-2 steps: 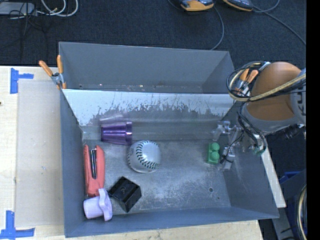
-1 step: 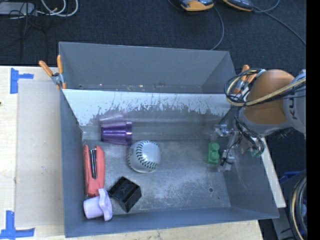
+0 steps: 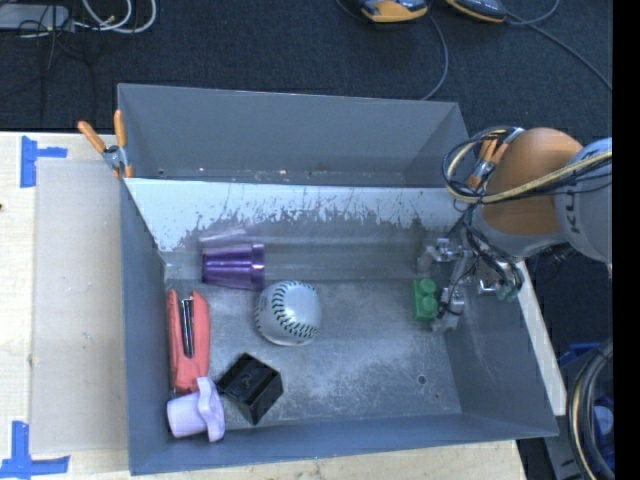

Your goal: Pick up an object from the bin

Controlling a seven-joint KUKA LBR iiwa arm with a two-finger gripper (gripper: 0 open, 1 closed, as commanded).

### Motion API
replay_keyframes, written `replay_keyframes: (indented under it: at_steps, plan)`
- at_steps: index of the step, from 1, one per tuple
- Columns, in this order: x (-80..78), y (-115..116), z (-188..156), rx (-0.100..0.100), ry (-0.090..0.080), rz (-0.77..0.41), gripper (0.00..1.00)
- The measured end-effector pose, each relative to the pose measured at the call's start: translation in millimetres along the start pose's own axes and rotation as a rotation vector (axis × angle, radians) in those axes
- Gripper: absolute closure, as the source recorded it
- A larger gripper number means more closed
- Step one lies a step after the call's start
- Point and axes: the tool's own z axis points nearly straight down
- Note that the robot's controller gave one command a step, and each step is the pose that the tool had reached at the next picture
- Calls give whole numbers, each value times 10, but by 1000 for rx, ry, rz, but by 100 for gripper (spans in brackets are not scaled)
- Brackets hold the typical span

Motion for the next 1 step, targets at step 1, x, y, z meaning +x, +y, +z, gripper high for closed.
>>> replay_keyframes:
  at_steps: [1]
  plan:
    - [33, 1, 2, 0, 2, -36, 0]
